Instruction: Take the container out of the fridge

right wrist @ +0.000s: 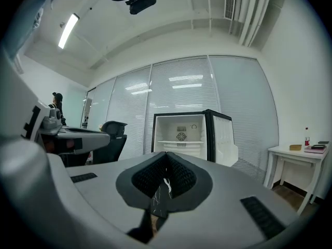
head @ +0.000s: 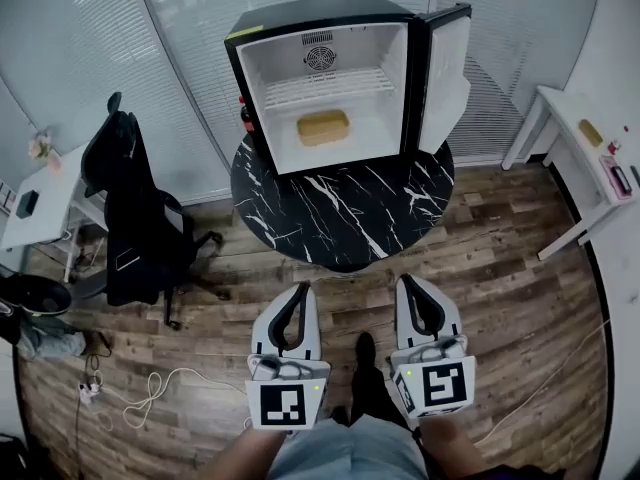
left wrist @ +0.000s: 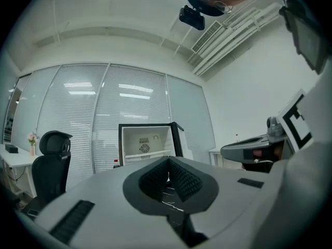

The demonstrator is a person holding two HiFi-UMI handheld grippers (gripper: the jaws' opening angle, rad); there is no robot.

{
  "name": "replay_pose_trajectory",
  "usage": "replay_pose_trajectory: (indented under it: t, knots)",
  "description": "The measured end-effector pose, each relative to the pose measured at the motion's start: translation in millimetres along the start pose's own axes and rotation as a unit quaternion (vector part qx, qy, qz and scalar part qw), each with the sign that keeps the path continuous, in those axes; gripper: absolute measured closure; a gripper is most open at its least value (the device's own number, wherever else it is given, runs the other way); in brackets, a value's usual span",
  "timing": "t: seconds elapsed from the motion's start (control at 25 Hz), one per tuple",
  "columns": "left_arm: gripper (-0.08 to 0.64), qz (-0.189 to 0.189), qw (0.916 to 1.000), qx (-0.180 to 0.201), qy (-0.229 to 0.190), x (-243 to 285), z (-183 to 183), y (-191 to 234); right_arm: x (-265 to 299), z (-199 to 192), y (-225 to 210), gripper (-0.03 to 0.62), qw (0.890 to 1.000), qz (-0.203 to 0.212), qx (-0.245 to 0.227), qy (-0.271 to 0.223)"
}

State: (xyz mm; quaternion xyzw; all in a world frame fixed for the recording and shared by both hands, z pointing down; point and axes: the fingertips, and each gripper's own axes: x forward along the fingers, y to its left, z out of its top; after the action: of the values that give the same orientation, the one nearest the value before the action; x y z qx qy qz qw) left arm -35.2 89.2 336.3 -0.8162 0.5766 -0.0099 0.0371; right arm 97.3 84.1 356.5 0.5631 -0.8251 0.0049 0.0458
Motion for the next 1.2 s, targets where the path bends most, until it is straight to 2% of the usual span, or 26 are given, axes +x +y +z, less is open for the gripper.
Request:
replay_pose_trajectory:
  t: [0.32,0.52,0.88,1.2]
  knots:
    - [0.546,-0.001,0.9994,0.023,0.024,119,-5,-7,97,1,-74,0.578,0.999,0.027,0.015,0.007]
    - [0.546,0.023,0.9989,0.028,0.029,175,1,5,154,11,-102,0.578,0.998,0.053,0.019,-0.001]
    - [0.546,0.071,0.9969,0.033,0.009,217,18,37,216,42,-108,0.578,0.994,0.102,-0.005,-0.024]
    - [0.546,0.099,0.9946,0.03,-0.007,235,16,69,256,45,-100,0.578,0.991,0.125,-0.029,-0.025]
